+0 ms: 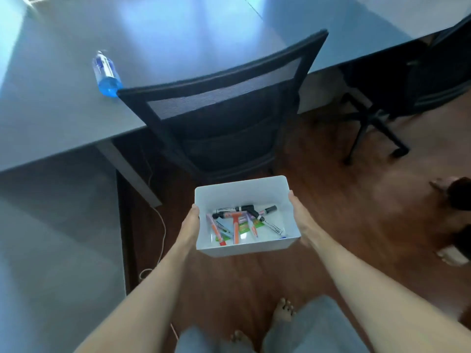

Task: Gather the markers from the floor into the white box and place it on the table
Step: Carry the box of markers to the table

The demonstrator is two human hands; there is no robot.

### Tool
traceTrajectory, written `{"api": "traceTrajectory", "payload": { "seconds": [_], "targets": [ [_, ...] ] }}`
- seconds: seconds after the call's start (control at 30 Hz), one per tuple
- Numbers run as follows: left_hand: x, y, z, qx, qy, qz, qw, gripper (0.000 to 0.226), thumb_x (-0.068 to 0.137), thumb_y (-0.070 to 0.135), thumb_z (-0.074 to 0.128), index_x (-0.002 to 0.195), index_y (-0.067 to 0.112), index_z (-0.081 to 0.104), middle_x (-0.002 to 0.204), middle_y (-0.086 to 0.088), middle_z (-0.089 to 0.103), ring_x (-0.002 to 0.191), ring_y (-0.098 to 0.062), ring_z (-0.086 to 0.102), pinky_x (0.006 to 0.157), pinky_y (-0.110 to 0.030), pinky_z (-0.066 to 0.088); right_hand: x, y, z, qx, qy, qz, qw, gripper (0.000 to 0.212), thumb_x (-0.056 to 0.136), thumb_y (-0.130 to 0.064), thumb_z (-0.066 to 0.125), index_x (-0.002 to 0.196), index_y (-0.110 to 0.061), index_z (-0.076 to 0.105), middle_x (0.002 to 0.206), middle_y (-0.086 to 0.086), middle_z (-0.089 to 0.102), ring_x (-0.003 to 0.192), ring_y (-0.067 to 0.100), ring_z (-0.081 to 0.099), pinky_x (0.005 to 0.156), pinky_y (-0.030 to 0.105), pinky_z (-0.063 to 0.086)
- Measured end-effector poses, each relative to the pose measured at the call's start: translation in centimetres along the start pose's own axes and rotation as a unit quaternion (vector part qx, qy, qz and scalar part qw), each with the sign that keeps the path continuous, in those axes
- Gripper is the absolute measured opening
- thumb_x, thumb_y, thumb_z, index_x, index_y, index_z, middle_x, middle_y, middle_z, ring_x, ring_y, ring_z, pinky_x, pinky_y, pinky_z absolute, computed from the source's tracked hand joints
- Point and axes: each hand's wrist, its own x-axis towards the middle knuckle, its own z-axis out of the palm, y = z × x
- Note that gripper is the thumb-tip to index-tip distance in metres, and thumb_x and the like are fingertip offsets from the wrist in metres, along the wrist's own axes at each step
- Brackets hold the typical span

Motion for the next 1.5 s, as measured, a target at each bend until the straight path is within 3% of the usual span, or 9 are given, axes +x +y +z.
{"api": "traceTrajectory", "payload": {
  "seconds": [0.2,0.37,0.63,0.83,0.97,1.1,1.2,1.37,1.5],
  "targets": [
    [-9.1,6.9,-0.9,-0.006,-0.031,0.034,0.999,0.039,0.105,0.043,0.029,0.120,0.016,0.053,0.104,-0.004,0.058,0.089,-0.026,0.063,0.095,-0.045,0.053,-8.6,-7.4,-0.7,-0.015,-0.012,-0.021,1.000,0.066,0.101,-0.062,0.032,0.125,-0.012,0.068,0.112,0.015,0.077,0.098,0.032,0.075,0.083,0.040,0.059],
    [-15.6,11.1,-1.1,-0.006,-0.041,0.084,0.996,0.033,0.107,0.041,0.028,0.108,0.018,0.051,0.080,-0.002,0.058,0.071,-0.019,0.060,0.057,-0.032,0.045,-14.1,-12.4,-1.0,-0.039,-0.037,-0.072,0.996,0.054,0.107,-0.049,0.027,0.105,-0.016,0.069,0.092,0.006,0.076,0.078,0.020,0.074,0.061,0.026,0.057],
    [-22.0,15.1,-2.5,-0.005,-0.050,0.099,0.994,0.045,0.103,0.045,0.029,0.102,0.014,0.062,0.094,-0.010,0.064,0.074,-0.022,0.061,0.060,-0.032,0.049,-20.5,-17.6,-1.5,-0.102,-0.046,-0.142,0.984,0.065,0.099,-0.066,0.026,0.126,-0.021,0.065,0.120,0.010,0.073,0.102,0.027,0.070,0.083,0.036,0.052],
    [-27.4,19.9,-3.9,-0.016,-0.091,0.131,0.987,0.039,0.098,0.038,0.044,0.069,0.015,0.056,0.048,-0.001,0.060,0.048,-0.016,0.051,0.053,-0.026,0.040,-21.2,-21.9,-2.2,-0.123,-0.062,-0.168,0.976,0.101,0.060,-0.101,0.044,0.143,-0.044,0.051,0.155,-0.007,0.048,0.145,0.025,0.043,0.122,0.053,0.027],
    [-29.6,23.6,-4.2,-0.006,-0.085,0.168,0.982,0.030,0.093,0.027,0.048,0.067,0.014,0.055,0.057,-0.003,0.059,0.054,-0.019,0.049,0.052,-0.025,0.038,-22.0,-26.5,-2.0,-0.135,-0.073,-0.211,0.965,0.104,0.057,-0.103,0.044,0.144,-0.046,0.048,0.154,-0.009,0.049,0.145,0.021,0.043,0.122,0.054,0.026],
    [-30.7,27.7,-5.1,-0.001,-0.063,0.213,0.975,0.030,0.092,0.016,0.048,0.062,0.013,0.049,0.041,-0.002,0.055,0.055,-0.022,0.048,0.056,-0.027,0.038,-25.9,-31.7,0.7,-0.118,-0.046,-0.249,0.960,0.074,0.084,-0.083,0.036,0.132,-0.033,0.064,0.132,-0.001,0.069,0.121,0.022,0.065,0.109,0.046,0.046],
    [-30.8,30.3,-5.7,-0.030,-0.066,0.232,0.970,0.032,0.095,0.017,0.045,0.064,0.014,0.048,0.037,0.000,0.051,0.054,-0.022,0.047,0.056,-0.028,0.039,-25.9,-34.5,1.9,-0.114,-0.035,-0.279,0.953,0.056,0.104,-0.050,0.026,0.105,-0.018,0.072,0.102,0.009,0.077,0.090,0.024,0.071,0.079,0.035,0.053],
    [-27.9,35.3,-6.5,-0.063,-0.069,0.251,0.964,0.032,0.094,0.019,0.041,0.064,0.017,0.050,0.040,0.002,0.051,0.044,-0.019,0.050,0.054,-0.027,0.042,-22.3,-40.2,5.1,-0.092,-0.052,-0.274,0.956,0.059,0.099,-0.047,0.028,0.121,-0.008,0.066,0.107,0.017,0.074,0.095,0.032,0.068,0.076,0.037,0.049],
    [-24.1,39.6,-6.3,-0.063,-0.047,0.254,0.964,0.029,0.094,0.018,0.038,0.069,0.019,0.052,0.056,-0.002,0.054,0.038,-0.017,0.054,0.047,-0.020,0.047,-17.9,-44.5,8.0,-0.082,-0.087,-0.267,0.956,0.047,0.101,-0.040,0.025,0.104,-0.013,0.064,0.089,0.014,0.070,0.077,0.029,0.065,0.065,0.034,0.047]
  ]
}}
